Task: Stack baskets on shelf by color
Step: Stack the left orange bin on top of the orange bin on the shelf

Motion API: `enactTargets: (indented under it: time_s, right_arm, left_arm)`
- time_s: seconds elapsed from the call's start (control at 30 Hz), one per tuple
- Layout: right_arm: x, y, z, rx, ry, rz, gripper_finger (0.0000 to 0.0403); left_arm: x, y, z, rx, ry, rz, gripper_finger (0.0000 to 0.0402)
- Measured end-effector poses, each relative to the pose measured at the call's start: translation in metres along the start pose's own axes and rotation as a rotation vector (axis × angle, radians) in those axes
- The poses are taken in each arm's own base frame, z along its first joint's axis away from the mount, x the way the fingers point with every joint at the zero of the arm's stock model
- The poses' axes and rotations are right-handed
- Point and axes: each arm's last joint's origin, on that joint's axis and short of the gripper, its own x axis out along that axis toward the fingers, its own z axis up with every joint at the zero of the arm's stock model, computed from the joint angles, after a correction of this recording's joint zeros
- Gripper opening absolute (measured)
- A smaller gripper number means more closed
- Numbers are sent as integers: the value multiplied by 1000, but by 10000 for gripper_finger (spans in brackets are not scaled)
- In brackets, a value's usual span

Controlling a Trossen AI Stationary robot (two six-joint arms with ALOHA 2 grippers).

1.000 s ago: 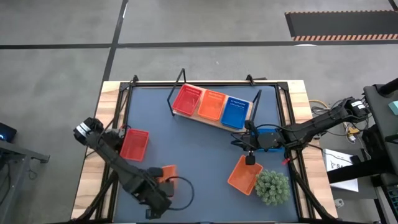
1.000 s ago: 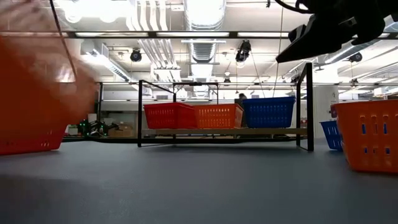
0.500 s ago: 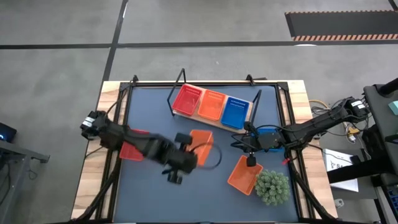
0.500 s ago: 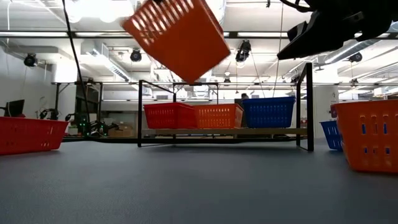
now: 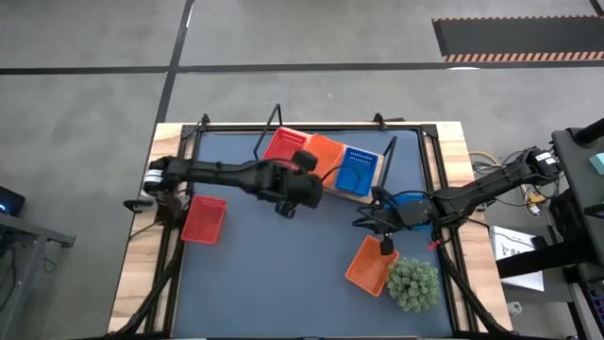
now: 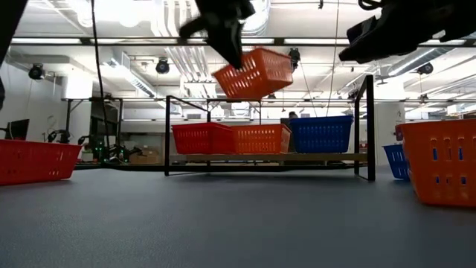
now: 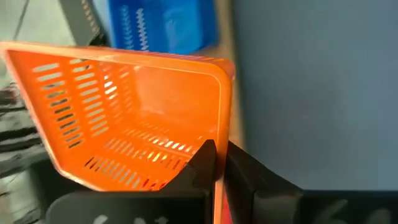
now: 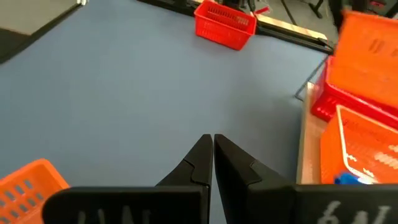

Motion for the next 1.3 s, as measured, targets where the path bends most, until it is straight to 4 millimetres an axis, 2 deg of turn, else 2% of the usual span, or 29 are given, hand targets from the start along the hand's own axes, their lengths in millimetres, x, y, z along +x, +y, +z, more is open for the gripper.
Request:
enactTargets:
  time_s: [0.13, 0.27, 0.53, 1.3]
  right_arm:
    - [-8, -1, -5, 14, -16, -2, 9]
    - [-16, -3, -7, 38, -44, -5, 9]
    - [-20, -4, -9, 52, -37, -4, 9]
    - [-19, -4, -10, 64, -30, -11, 9]
  left_arm:
    - [24, 13, -2, 26, 80, 37, 0]
    - [43, 25, -7, -31, 122, 42, 0]
    - [68, 19, -2, -33, 116, -25, 0]
    - [75, 20, 0, -105, 91, -13, 0]
